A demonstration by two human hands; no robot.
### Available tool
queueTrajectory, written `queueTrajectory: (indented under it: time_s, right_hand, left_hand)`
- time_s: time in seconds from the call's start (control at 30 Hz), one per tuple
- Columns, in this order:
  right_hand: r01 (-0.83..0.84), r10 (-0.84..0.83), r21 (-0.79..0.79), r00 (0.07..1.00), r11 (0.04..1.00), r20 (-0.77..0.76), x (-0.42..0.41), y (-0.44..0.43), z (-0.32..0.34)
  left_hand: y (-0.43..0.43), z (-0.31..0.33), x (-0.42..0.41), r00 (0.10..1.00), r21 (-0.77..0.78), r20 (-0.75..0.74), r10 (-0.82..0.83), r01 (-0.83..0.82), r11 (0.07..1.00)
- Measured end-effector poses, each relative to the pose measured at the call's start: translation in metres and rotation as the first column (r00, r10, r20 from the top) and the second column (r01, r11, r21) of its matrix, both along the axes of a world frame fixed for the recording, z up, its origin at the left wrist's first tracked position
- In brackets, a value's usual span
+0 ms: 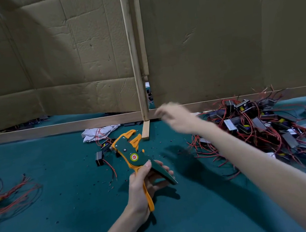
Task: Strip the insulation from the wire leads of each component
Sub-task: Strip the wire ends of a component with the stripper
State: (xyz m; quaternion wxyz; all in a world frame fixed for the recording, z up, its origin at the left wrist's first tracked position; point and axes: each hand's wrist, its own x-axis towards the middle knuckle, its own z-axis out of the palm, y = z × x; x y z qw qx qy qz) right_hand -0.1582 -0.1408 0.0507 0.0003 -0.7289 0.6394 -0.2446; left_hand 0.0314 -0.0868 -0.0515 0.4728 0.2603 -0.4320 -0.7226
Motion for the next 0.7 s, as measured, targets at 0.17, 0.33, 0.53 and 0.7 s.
queueTrajectory:
  time_s: [0.17, 0.33, 0.53, 0.7]
  right_hand:
    - [-0.362, 0.143, 0.485, 0.892, 0.796, 0.429, 0.068, -0.013, -0.051]
    - [-0.272, -0.021, 0.579, 0.894, 0.769, 0.448, 0.087, -0.024, -0.064]
    - [-0.183, 0.059, 0.322, 0.931, 0.929, 0.36, 0.061, -0.007, -0.058]
    - [-0.017, -0.014, 0.093, 0.944, 0.996, 0.33, 0.02, 0.019, -0.047]
  left_hand:
    - [-0.004, 0.004, 0.001, 0.984, -0.029, -0.033, 0.176, -0.177, 0.984]
    - [-0.006, 0.004, 0.003, 0.966, -0.017, -0.069, 0.248, -0.25, 0.968]
    - [-0.004, 0.004, 0.001, 0.964, -0.017, -0.037, 0.264, -0.265, 0.964]
    - [-0.006, 0.002, 0.003, 0.955, -0.026, -0.064, 0.289, -0.291, 0.956]
